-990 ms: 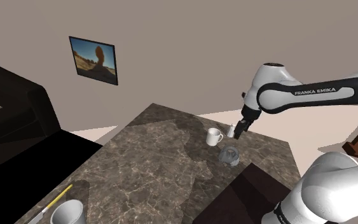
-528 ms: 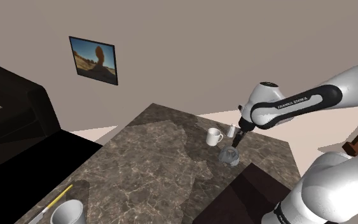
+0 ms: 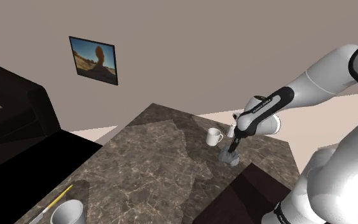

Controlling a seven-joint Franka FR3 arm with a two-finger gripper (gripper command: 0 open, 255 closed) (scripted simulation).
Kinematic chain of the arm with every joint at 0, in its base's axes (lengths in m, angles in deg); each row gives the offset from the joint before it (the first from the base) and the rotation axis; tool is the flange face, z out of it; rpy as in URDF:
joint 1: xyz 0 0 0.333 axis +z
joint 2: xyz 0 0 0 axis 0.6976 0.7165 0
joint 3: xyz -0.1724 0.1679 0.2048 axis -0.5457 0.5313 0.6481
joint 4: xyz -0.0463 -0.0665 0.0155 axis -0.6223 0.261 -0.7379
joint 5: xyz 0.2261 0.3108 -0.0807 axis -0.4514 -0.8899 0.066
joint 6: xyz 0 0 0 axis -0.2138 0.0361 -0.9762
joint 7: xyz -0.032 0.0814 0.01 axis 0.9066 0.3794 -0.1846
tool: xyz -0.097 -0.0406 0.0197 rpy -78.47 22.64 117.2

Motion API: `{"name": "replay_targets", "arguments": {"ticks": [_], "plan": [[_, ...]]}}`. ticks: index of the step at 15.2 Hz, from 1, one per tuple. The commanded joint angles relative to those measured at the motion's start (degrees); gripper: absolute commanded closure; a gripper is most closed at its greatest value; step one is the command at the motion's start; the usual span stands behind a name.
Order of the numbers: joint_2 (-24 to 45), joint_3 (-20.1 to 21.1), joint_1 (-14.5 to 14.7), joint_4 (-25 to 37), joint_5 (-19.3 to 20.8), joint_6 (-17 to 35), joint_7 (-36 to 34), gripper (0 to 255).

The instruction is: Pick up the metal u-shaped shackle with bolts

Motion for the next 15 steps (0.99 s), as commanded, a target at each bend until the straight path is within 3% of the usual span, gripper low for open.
{"name": "replay_targets", "arguments": {"ticks": [1, 3, 5, 6, 7, 8, 15], "plan": [[3.04, -1.27, 2.64, 0.08, -6.54, 2.55, 5.03, 0], [5.99, -1.25, 4.66, 0.51, -15.24, 4.2, 11.37, 0], [9.08, 0.97, 4.76, 1.36, -25.44, 5.32, 18.9, 0], [9.94, 2.12, 4.23, 1.67, -28.24, 5.58, 21.0, 0], [9.91, 2.49, 3.83, 1.65, -28.09, 5.6, 20.89, 0], [9.86, 2.48, 3.88, 1.57, -28.0, 5.65, 20.76, 255], [9.68, 2.18, 3.93, 1.58, -27.35, 5.52, 20.39, 255]]}}
